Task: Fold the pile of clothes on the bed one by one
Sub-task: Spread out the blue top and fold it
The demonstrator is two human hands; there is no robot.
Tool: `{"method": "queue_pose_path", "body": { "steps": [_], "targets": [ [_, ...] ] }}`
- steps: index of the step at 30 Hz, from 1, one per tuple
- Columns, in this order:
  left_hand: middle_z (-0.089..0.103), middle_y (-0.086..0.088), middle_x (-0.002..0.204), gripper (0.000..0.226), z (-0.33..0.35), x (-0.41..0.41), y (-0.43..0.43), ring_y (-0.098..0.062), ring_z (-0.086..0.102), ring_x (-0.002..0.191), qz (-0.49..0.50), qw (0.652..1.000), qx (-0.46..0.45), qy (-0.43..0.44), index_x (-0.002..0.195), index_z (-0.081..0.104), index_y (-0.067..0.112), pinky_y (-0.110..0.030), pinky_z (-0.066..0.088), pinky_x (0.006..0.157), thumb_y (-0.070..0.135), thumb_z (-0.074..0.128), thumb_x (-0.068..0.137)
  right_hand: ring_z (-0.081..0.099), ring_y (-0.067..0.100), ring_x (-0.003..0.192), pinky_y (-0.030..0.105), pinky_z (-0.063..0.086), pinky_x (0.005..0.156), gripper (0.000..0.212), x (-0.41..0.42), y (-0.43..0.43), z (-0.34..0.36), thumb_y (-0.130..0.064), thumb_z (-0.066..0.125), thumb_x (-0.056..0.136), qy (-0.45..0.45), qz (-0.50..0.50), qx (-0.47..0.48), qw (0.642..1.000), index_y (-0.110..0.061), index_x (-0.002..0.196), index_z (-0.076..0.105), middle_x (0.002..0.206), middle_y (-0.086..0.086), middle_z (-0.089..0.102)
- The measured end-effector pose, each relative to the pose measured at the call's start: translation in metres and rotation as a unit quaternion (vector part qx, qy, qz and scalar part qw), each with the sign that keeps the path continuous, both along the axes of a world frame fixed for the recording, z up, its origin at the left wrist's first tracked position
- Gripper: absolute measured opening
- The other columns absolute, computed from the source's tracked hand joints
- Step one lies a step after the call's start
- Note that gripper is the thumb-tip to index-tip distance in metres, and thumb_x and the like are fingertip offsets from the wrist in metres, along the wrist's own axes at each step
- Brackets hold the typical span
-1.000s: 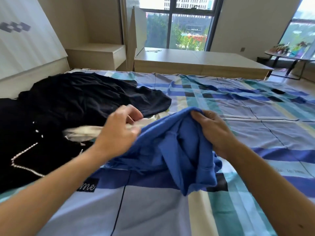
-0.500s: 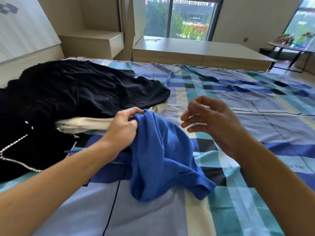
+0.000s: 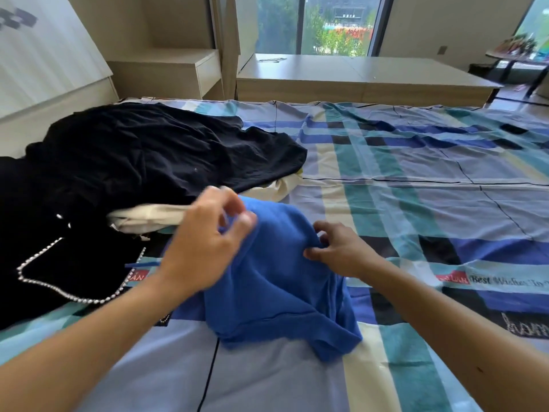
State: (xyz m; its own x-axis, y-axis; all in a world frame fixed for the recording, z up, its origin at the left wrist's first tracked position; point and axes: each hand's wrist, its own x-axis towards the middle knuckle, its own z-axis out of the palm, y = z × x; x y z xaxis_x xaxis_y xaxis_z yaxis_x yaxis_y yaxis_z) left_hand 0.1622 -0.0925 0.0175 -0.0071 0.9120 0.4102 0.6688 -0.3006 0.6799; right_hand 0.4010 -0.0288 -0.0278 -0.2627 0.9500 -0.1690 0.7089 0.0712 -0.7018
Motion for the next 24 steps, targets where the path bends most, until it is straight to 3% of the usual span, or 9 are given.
{"method": "queue_pose_path", "body": {
  "steps": [2,6,9,13,14,16,19,21,24],
  "targets": [
    [0.054,0.015,0.096,0.050,-0.010,0.022,-0.013,-0.005,0.055,0.087,-0.097,0.988,-0.088,0.086,0.100,0.059,0.031,-0.026,0.048,0.083,0.074,0.054,0.075,0.057,0.023,0.071,0.038,0.047,0.067,0.017,-0.003,0.006,0.012,-0.024,0.074,0.086,0.096,-0.019,-0.021,0.995,-0.016,0.075,0.062,0.074,0.009,0.061],
    [0.043,0.019,0.124,0.110,-0.031,0.040,-0.024,-0.007,0.046,0.123,-0.116,0.957,-0.212,0.159,0.134,0.040,0.034,-0.036,0.042,0.107,0.101,0.051,0.048,0.054,0.018,0.068,0.024,0.045,0.061,0.018,-0.013,-0.007,0.057,-0.022,0.062,0.097,0.356,0.000,-0.061,0.933,-0.010,0.083,0.064,0.075,0.009,0.058],
    [0.057,0.015,0.113,0.083,-0.027,0.054,-0.024,-0.009,0.058,0.108,-0.063,0.990,-0.116,0.038,0.117,0.051,0.028,-0.036,0.050,0.094,0.082,0.069,0.056,0.054,0.016,0.065,0.025,0.044,0.063,0.019,-0.022,-0.026,0.073,-0.024,0.059,0.097,0.451,0.038,-0.082,0.888,-0.015,0.080,0.059,0.074,0.006,0.056],
    [0.070,-0.010,0.091,0.025,0.003,0.040,-0.002,-0.017,0.064,0.086,-0.112,0.989,-0.062,-0.080,0.101,0.066,0.005,-0.047,0.052,0.079,0.017,0.055,0.083,0.064,0.021,0.072,0.032,0.049,0.077,0.019,-0.021,-0.031,0.090,-0.027,0.061,0.089,0.536,0.038,-0.036,0.843,-0.008,0.088,0.056,0.079,0.010,0.064],
    [0.067,-0.019,0.089,0.023,0.016,0.036,0.000,-0.018,0.060,0.083,-0.124,0.983,-0.073,-0.116,0.100,0.065,0.000,-0.049,0.051,0.076,0.008,0.050,0.084,0.067,0.021,0.075,0.033,0.051,0.081,0.016,-0.016,-0.031,0.094,-0.026,0.061,0.089,0.544,0.032,-0.010,0.838,-0.010,0.088,0.058,0.080,0.009,0.067],
    [0.070,-0.014,0.084,0.029,0.038,0.029,0.002,-0.016,0.062,0.081,-0.132,0.962,-0.099,-0.217,0.093,0.073,0.009,-0.039,0.053,0.073,-0.003,0.047,0.089,0.072,0.024,0.091,0.039,0.053,0.093,0.015,-0.005,-0.029,0.096,-0.026,0.062,0.089,0.519,0.036,0.040,0.853,-0.012,0.095,0.062,0.093,0.009,0.074],
    [0.074,0.003,0.074,0.042,0.051,0.023,0.001,-0.010,0.070,0.068,-0.105,0.897,-0.165,-0.397,0.081,0.075,0.020,-0.022,0.058,0.063,-0.004,0.044,0.098,0.060,0.027,0.124,0.044,0.046,0.107,0.051,0.004,-0.028,0.088,-0.030,0.078,0.080,0.407,0.107,0.046,0.906,-0.013,0.124,0.058,0.128,0.012,0.066],
    [0.075,-0.002,0.077,0.030,0.057,0.016,0.003,-0.016,0.071,0.071,-0.096,0.858,-0.194,-0.465,0.087,0.073,0.017,-0.025,0.059,0.061,0.005,0.048,0.098,0.060,0.022,0.125,0.036,0.050,0.101,0.066,0.004,-0.028,0.082,-0.016,0.082,0.075,0.348,0.161,0.008,0.924,-0.016,0.135,0.053,0.133,0.009,0.063],
    [0.073,-0.004,0.067,0.023,0.075,0.009,-0.001,-0.017,0.072,0.061,-0.146,0.821,-0.219,-0.506,0.061,0.077,0.013,-0.023,0.058,0.053,0.019,0.059,0.075,0.066,0.013,0.111,0.028,0.054,0.090,0.057,-0.002,-0.031,0.067,-0.005,0.080,0.076,0.263,0.201,0.005,0.944,-0.025,0.126,0.060,0.118,-0.003,0.071]
  ]
}}
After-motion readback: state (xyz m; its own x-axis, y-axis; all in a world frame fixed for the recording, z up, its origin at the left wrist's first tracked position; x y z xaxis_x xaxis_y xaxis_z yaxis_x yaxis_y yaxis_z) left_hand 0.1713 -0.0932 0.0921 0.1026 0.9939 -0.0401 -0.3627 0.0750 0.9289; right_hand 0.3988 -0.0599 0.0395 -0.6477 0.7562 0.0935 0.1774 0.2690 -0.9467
